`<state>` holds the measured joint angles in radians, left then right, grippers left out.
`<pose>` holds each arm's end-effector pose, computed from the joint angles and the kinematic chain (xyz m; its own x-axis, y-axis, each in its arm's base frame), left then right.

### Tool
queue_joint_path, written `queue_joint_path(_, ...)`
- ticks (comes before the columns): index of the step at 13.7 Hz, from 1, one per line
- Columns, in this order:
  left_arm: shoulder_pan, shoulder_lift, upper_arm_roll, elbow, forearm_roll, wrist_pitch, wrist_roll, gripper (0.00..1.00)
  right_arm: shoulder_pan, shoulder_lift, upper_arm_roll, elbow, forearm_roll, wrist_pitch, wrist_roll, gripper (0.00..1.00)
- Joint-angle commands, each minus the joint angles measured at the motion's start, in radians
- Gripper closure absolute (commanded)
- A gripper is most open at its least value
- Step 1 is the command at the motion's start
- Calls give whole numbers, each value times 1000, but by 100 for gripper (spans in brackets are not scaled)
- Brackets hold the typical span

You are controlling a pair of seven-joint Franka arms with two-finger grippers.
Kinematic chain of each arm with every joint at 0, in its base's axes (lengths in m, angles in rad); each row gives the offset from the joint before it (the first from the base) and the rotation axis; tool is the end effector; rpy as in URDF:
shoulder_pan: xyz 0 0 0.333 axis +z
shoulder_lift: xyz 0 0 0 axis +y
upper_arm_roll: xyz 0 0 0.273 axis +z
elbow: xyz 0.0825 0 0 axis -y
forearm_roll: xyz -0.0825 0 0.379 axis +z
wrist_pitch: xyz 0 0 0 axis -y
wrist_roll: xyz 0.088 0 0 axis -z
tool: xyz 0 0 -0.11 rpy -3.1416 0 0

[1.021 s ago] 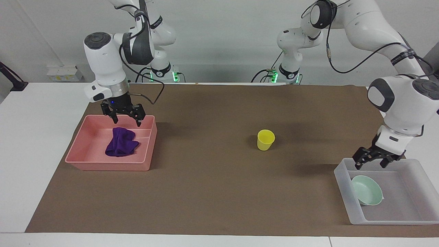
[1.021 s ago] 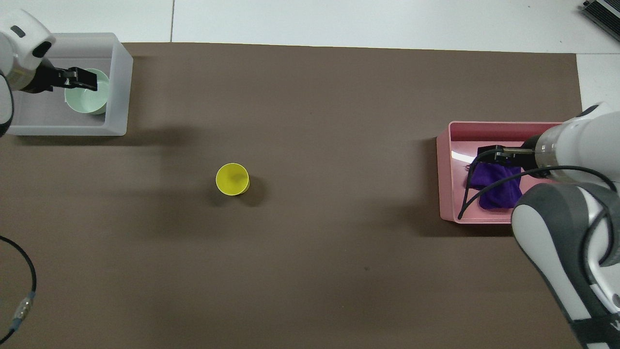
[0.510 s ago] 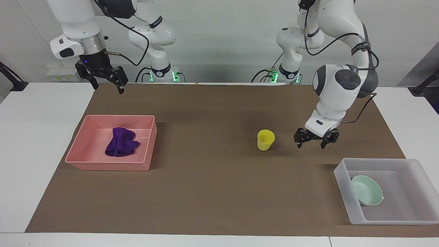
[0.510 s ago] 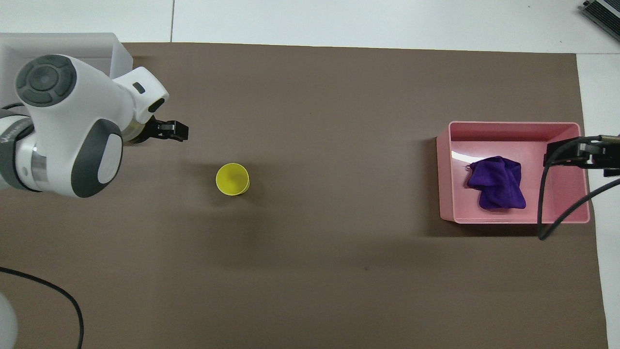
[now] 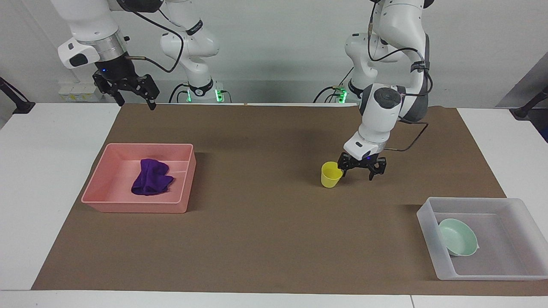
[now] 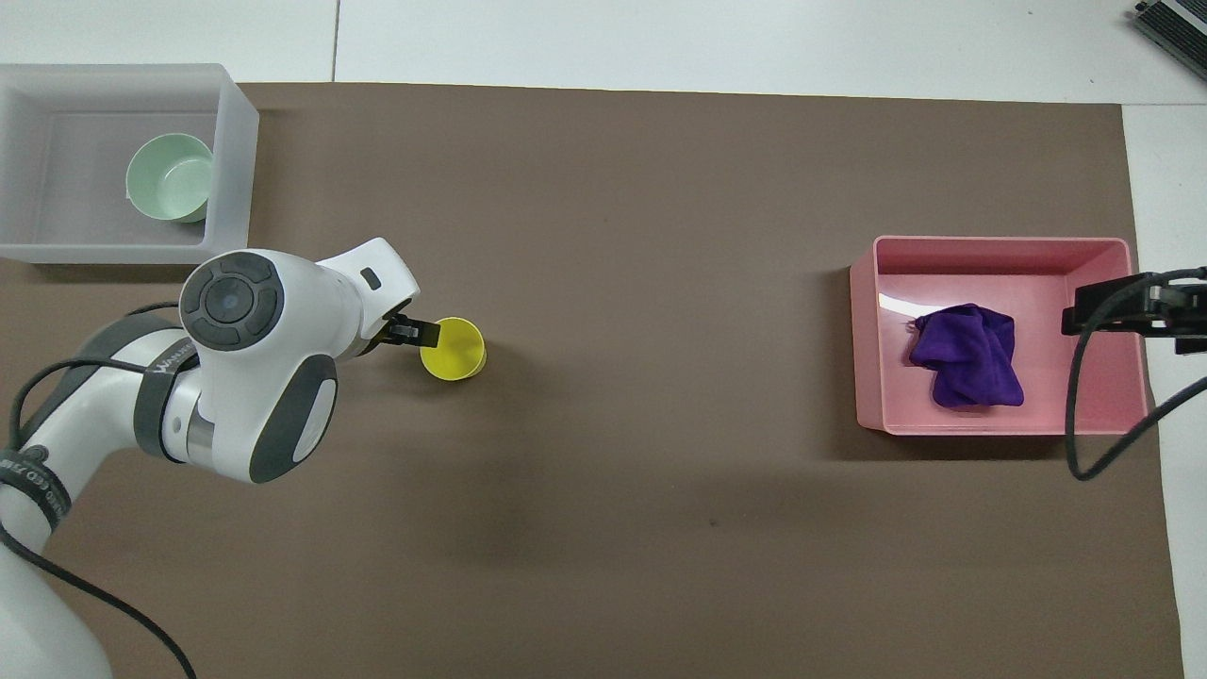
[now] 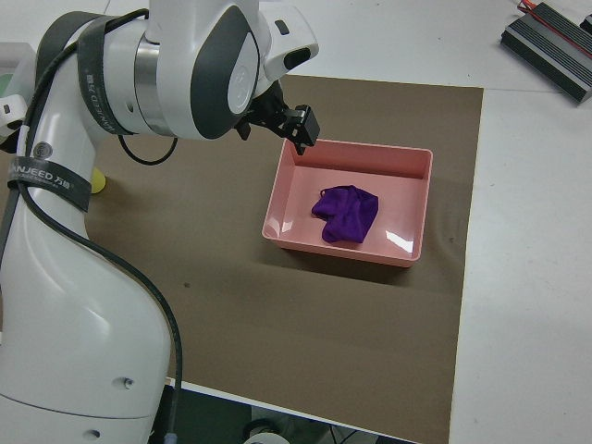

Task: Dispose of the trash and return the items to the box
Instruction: 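Move the left gripper to the yellow cup and grasp its rim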

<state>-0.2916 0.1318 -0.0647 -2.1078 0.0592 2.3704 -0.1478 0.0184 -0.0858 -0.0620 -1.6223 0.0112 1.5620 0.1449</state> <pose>0.5325 -0.1971 0.3251 0.9605 -0.2436 0.1342 -0.2434 -0.9698 -0.0184 0.5251 -0.0230 0.5997 0.9821 -0.1872 0.0227 -0.1867 -0.9822 -0.0200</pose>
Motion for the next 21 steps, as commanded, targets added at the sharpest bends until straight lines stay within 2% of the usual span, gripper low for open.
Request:
queue_joint_path(1, -30, -44, 16, -46, 8, 20, -42, 0, -9, -23, -4, -24, 13, -11, -37, 0)
queue_joint_path(5, -49, -43, 16, -44, 8, 33, -81, 0, 0, -29, 2, -30, -13, -19, -59, 0)
queue_joint_path(8, -81, -25, 16, -75, 8, 102, -150, 0, -2, -37, 7, -48, -10, -14, -35, 0)
queue_joint_path(9, -83, -21, 16, -99, 8, 143, -163, 8, -2, -40, 7, -50, -8, -16, -36, 0)
queue_joint_path(10, -84, -21, 14, -122, 8, 180, -185, 32, -5, -40, 7, -50, -5, -17, -39, 0)
queue_joint_path(11, -89, -21, 16, -129, 8, 191, -212, 67, -8, -40, 7, -48, -2, -22, -41, 0)
queue_joint_path(12, -89, -21, 16, -126, 8, 190, -246, 90, -8, -42, 7, -48, -2, -22, -41, 0)
queue_joint_path(13, -89, -21, 17, -124, 8, 188, -272, 100, -8, -43, 7, -47, 0, -22, -41, 0)
queue_joint_path(18, -72, -15, 22, -61, 8, 174, -266, 100, -8, -43, 7, -47, 0, -22, -41, 0)
queue_joint_path(21, -2, -6, 22, 50, 11, 104, -254, 100, -8, -43, 7, -47, 0, -22, -41, 0)
